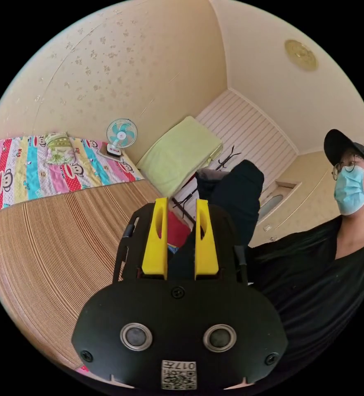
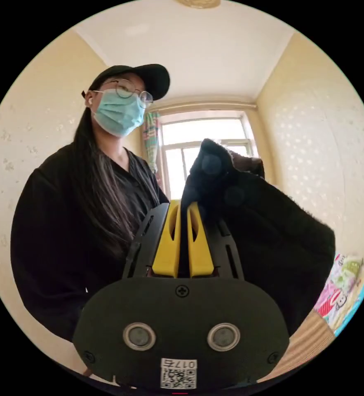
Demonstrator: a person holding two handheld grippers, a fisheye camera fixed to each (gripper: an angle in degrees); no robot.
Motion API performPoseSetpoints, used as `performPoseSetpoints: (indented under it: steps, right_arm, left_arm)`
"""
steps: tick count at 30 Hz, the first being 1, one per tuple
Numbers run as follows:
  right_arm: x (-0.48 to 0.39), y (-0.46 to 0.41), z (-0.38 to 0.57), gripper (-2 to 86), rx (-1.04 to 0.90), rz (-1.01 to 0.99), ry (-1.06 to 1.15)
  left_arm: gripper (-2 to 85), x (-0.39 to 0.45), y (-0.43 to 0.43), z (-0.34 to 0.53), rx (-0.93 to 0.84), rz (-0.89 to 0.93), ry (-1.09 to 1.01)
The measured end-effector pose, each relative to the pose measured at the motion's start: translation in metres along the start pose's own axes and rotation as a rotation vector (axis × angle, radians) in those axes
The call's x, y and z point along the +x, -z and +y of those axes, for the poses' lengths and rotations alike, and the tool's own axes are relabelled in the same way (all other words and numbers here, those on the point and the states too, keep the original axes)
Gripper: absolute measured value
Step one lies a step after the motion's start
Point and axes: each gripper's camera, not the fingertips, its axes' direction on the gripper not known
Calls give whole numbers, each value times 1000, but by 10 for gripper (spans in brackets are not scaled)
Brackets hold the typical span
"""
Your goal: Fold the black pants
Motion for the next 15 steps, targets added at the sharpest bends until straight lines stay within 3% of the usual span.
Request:
performPoseSetpoints:
  steps: [3,5,6,9,12,15]
  right_arm:
    - [-10,-3,-38,14,114,-206,186]
    - [-9,-10,-50,13,204,-280,226]
    - [-7,-15,-54,13,265,-321,232]
    - [1,-25,-53,13,389,-464,260]
    - [5,-38,-55,14,500,-628,310]
    - [5,-59,-78,16,470,-686,311]
  left_arm:
    - [129,-7,31,-1,92,90,-10]
    - [182,-13,22,0,19,162,21]
    - [232,-11,8,2,-51,267,17]
    - [252,11,-5,17,-49,641,-91]
    - [240,35,12,20,59,599,-170]
    - [218,60,20,-2,73,609,-260]
